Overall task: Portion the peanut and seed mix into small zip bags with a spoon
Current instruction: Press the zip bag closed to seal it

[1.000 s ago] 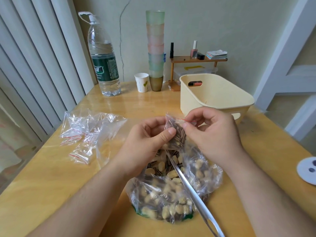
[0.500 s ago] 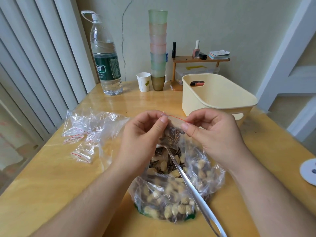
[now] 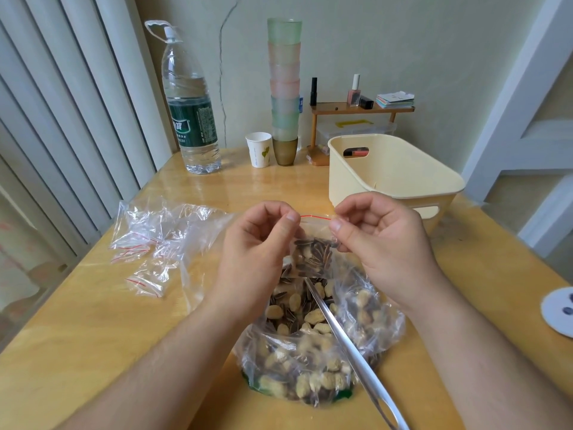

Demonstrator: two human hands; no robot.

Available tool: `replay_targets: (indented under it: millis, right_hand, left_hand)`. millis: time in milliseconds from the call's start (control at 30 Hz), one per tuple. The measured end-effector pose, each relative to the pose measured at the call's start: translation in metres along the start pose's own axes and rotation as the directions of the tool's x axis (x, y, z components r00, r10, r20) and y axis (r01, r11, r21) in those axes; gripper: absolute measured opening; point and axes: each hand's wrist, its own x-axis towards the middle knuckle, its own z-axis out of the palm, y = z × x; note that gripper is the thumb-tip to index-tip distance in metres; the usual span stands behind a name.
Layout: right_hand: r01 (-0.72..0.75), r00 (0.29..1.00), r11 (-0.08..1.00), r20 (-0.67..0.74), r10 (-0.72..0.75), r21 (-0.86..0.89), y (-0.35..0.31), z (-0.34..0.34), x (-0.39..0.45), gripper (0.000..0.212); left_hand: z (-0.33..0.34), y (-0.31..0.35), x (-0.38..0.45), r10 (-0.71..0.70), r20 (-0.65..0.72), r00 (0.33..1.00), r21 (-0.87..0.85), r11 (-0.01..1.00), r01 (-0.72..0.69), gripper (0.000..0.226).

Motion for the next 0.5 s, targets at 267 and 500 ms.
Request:
replay_targets:
  millis: [267, 500]
  right_hand:
    - [-0.194, 0.981, 0.974, -0.002, 0.196, 0.115, 0.0033, 0.0034, 0.0021, 0.01]
    - [-0.23, 0.973, 0.96, 0.035, 0.227, 0.162, 0.0046, 0.0024, 0.0026, 0.01]
  left_hand:
    - [-0.0007, 0.0, 0.0003, 0.018, -0.004, 1.0, 0.004, 1.0, -0.018, 0.013]
    - [-0.0039, -0.0046, 0.0027, 0.021, -0.009, 1.0, 0.007, 1.0, -0.021, 0.013]
